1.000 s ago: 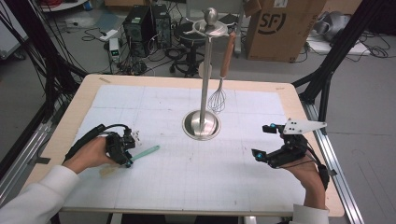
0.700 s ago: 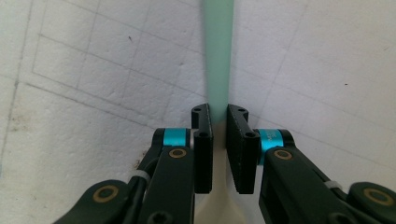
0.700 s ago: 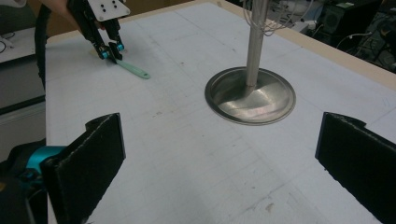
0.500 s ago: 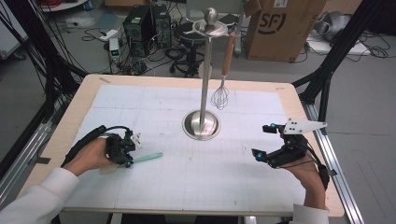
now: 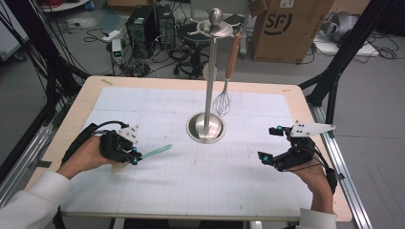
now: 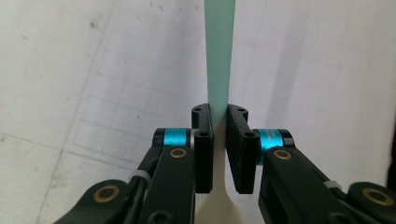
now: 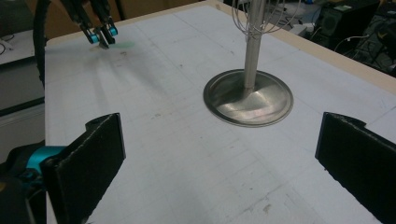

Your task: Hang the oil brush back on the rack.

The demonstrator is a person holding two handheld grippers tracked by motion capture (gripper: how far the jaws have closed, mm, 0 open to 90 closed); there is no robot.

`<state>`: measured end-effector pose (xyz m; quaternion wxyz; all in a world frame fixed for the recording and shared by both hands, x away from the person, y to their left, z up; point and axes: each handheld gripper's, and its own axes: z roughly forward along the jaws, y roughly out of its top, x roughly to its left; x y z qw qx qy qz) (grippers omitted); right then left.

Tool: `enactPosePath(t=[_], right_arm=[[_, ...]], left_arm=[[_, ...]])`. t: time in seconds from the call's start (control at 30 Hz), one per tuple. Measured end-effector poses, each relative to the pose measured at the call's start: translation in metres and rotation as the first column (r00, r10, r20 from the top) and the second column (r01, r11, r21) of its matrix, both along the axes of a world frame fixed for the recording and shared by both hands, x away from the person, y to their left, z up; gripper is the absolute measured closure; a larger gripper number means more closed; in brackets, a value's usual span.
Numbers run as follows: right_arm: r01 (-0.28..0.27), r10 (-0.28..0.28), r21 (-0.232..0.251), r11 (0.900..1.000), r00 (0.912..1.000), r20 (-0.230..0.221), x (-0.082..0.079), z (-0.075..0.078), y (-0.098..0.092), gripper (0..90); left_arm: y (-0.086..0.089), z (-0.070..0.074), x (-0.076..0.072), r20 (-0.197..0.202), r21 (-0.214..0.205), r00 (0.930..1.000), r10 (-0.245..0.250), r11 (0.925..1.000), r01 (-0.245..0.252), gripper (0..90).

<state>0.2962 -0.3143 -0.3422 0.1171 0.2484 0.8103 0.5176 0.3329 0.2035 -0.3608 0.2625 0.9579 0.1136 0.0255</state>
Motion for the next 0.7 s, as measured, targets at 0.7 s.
enactPosePath(t=[0.7], right_arm=[[0.011,-0.011,0.003,0.9999,0.9999,0.007,0.002,-0.001,-0.006,0.0]], left_arm=[[0.007,0.070,0.004,0.043,-0.310,0.9955,0.085,0.9485,-0.067,81.7]])
